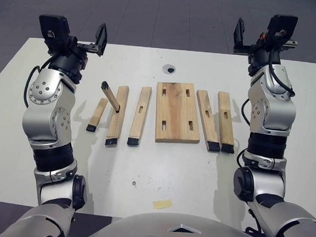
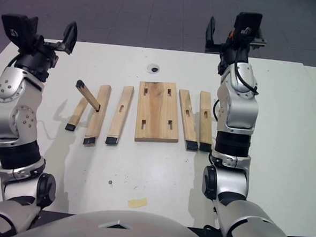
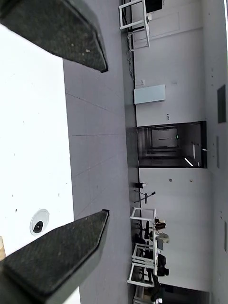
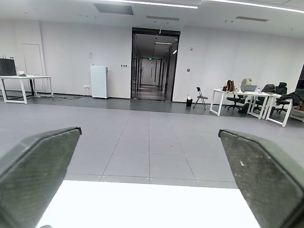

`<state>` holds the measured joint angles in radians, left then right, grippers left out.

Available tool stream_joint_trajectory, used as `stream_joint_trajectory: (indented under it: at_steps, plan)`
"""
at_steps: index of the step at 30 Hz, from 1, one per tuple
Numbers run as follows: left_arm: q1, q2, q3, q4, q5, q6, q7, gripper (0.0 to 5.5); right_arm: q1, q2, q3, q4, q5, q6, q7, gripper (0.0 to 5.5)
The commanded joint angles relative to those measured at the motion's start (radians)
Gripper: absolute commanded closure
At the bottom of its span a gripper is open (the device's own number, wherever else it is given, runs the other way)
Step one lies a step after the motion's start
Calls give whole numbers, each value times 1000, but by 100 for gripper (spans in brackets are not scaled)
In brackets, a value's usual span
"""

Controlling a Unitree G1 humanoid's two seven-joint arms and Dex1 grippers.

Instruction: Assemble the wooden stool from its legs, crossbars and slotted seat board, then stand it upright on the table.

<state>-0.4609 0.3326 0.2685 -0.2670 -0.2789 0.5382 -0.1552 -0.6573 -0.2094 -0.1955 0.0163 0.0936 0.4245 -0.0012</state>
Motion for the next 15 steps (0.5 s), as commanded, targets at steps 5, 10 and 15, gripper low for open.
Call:
stream_joint_trajectory:
  at_steps: [5,10,15]
  plan:
    - [-15,-15,-134,127,60,-63,-40,11,4,0,-6,-14,12,1,-9,10]
    - [84,-27,-197,231,123,-124,-48,11,-2,-2,0,-6,13,0,-7,10]
    - [57,-51,-210,337,155,-225,-47,11,-10,-7,5,14,14,-5,4,10]
